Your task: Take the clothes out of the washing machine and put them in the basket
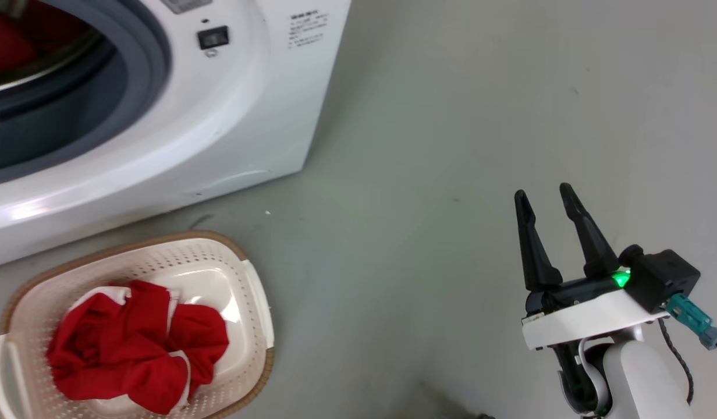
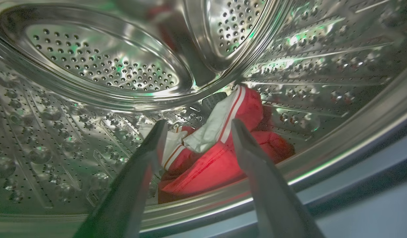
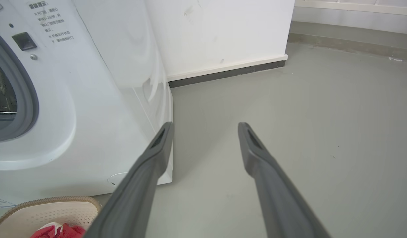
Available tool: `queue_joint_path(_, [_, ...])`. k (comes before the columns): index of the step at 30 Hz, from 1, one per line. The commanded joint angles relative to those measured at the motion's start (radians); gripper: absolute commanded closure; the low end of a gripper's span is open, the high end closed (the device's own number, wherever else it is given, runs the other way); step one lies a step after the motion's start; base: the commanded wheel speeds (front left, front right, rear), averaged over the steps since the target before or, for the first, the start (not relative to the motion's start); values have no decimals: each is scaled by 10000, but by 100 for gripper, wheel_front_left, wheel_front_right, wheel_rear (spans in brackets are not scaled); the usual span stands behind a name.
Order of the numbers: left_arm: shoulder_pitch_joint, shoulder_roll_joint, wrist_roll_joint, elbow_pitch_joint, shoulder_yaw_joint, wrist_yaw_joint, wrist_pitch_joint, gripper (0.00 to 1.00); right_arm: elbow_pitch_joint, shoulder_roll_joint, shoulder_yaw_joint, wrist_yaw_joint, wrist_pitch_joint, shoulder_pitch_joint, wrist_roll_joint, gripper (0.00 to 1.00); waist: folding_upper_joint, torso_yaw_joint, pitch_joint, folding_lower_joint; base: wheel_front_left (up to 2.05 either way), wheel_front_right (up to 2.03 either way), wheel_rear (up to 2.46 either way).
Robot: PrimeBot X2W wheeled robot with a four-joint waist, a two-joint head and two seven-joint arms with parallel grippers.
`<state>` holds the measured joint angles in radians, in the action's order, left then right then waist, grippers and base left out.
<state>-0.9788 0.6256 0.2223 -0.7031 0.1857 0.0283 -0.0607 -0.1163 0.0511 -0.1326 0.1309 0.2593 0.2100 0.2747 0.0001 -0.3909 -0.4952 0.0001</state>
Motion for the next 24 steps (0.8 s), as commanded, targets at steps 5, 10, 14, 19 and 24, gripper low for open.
queue_joint_path(5, [-1055,663,-352,-365,366,415,-1031,0,23,-16,-228,-3,68,302,320,0,-1,-733,-986,-1,0,0,0])
queue_joint_path(10, [-2115,1247,-632,-524,811,754,-2170,0,160,-15,-474,-3,69,458,613,0,-1,-1072,-1611,-1,0,0,0])
queue_joint_path(14, [-2927,1677,-762,-566,1121,908,-3008,0,232,-15,-633,-3,61,533,819,0,-1,-1347,-1956,-1,0,0,0])
queue_joint_path(19, [-3761,2093,-743,-504,1559,993,-4070,0,251,-15,-823,-3,62,622,1000,0,-1,-1603,-2310,-1,0,0,0])
queue_joint_path(24, [-4152,2401,-564,-380,2202,1021,-5256,0,337,-15,-922,-3,60,583,1103,0,-1,-1733,-2539,-1,0,0,0])
